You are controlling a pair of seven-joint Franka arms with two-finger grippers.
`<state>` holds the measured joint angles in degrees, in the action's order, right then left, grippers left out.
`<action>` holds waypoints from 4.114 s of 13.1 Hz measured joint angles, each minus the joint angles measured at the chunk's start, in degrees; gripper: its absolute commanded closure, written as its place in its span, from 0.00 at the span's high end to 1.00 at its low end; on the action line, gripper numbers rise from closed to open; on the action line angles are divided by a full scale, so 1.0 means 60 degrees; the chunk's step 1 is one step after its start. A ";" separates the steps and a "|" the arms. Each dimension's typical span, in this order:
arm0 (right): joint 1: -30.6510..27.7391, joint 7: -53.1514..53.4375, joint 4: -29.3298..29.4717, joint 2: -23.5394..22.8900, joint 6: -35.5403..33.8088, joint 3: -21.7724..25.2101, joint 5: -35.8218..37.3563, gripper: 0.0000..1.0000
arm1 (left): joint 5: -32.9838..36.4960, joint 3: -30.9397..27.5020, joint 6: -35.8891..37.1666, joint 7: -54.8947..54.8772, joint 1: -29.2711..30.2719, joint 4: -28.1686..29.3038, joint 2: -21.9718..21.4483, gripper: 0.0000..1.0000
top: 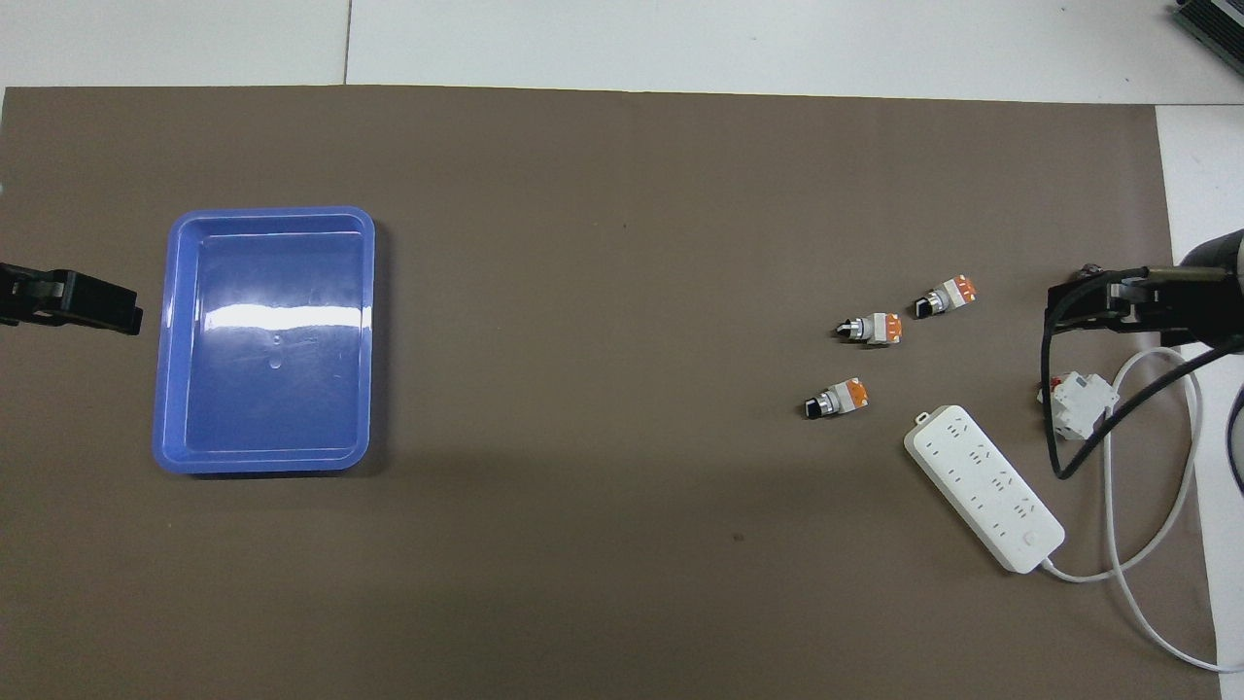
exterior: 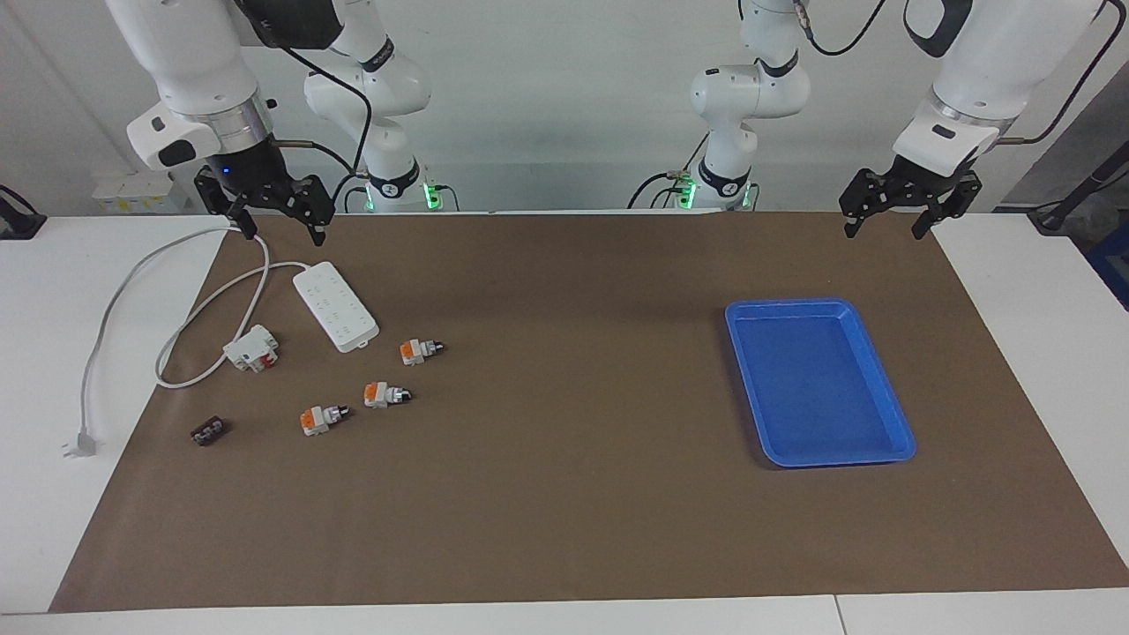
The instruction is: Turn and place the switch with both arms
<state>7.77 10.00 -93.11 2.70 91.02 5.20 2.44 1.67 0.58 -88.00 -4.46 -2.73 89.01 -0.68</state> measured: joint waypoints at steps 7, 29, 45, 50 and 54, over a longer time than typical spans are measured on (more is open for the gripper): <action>-0.0098 0.0000 -0.0009 0.0000 -0.0117 0.0022 0.0000 1.00 | 0.0000 -0.0012 0.0006 0.0000 0.0001 0.0010 -0.0003 1.00; 0.1369 1.0527 -0.5913 -0.0989 0.7109 0.0019 -0.1064 1.00 | 0.0000 -0.0012 0.0010 0.0000 0.0001 0.0015 -0.0003 1.00; 0.1262 1.0436 -0.6895 -0.1703 0.8975 0.0061 -0.1906 0.00 | 0.0000 -0.0012 0.0011 0.0000 0.0001 0.0015 -0.0004 1.00; 0.1280 1.0266 -0.6628 -0.1673 0.8706 0.0008 -0.2070 0.00 | 0.0000 -0.0012 0.0011 0.0000 0.0001 0.0015 -0.0004 1.00; 0.1309 1.0215 -0.5052 -0.1644 0.6561 -0.0192 -0.3804 0.00 | 0.0000 -0.0012 0.0013 0.0000 0.0001 0.0015 -0.0004 1.00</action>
<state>15.63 71.30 -123.43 -7.16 130.38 4.05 -20.38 1.67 0.51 -87.92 -4.46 -2.72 89.10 -0.70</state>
